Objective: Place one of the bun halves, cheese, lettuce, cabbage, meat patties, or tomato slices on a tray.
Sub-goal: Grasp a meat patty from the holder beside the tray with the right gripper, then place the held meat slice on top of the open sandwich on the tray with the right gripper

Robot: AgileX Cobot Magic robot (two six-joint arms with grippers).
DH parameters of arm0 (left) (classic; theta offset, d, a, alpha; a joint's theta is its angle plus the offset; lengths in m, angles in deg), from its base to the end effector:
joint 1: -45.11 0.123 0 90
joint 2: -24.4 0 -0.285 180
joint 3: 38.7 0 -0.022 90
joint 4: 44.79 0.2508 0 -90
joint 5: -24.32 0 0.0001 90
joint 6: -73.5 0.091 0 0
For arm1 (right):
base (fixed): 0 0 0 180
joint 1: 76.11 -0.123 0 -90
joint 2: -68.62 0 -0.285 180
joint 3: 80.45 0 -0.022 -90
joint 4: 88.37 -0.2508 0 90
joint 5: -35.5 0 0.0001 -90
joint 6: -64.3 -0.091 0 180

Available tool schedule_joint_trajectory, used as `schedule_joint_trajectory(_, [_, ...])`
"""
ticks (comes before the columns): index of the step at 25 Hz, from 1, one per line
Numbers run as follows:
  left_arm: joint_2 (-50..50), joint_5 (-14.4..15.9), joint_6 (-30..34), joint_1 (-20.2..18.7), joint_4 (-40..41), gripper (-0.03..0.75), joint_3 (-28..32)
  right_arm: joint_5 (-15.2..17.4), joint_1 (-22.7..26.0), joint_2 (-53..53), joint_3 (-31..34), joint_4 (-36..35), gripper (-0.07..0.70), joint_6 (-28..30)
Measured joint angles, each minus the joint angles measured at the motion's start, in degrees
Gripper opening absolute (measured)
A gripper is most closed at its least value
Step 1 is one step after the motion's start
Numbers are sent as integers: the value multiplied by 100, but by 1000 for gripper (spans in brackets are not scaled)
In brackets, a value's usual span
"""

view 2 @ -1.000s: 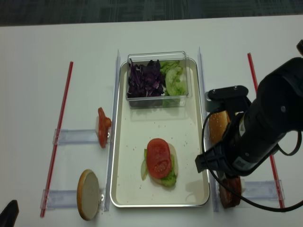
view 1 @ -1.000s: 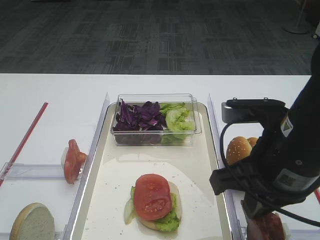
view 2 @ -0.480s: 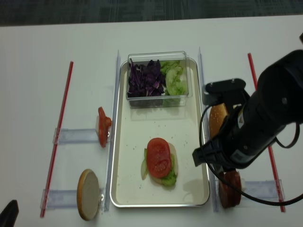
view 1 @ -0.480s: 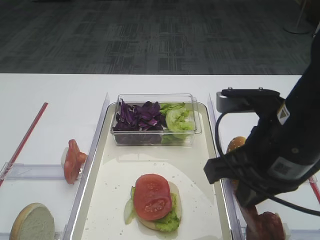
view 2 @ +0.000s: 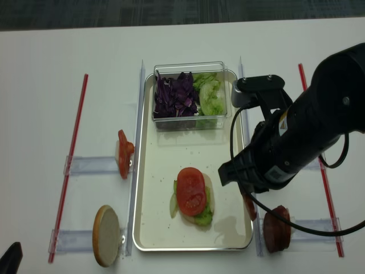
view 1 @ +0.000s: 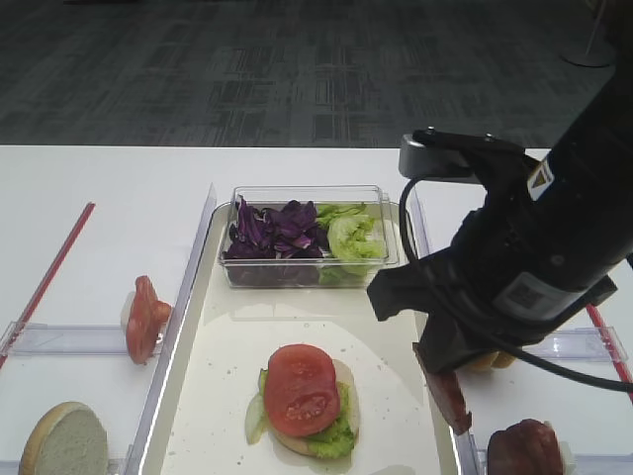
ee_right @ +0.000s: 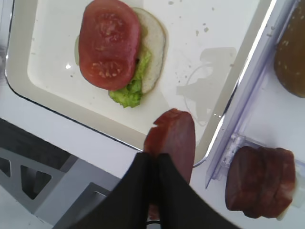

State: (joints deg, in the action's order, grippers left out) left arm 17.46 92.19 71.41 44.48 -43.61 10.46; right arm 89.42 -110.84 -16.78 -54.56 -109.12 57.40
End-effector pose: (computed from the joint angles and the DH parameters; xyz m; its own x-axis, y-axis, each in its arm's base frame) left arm -0.0116 0.0019 0.2647 -0.5583 -0.0226 -0.8293 -0.0209 0.9997 -0.0132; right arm 0.1854 0.1603 0.2530 -0.9469 -0.2676 -0.1784 -0.3156 0.8804 0.3541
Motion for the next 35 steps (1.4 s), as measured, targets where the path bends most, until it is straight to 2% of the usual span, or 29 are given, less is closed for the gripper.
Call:
schedule_joint_trajectory(8, [0,0,0,0,0,380,0,-262,0,0,0,-522,68,441])
schedule_joint_trajectory(17, [0,0,0,0,0,380,0,-298,0,-21,0,-703,65,604])
schedule_joint_trajectory(25, [0,0,0,0,0,380,0,-408,0,-491,-29,-1275,63,1173])
schedule_joint_trajectory(28, [0,0,0,0,0,380,0,-398,179,-586,-43,-1782,63,1618])
schedule_joint_trajectory(32, [0,0,0,0,0,380,0,-206,786,-669,-60,-2733,62,2530])
schedule_joint_trajectory(35, [0,0,0,0,0,380,0,-60,1101,-679,-60,-3081,61,2979])
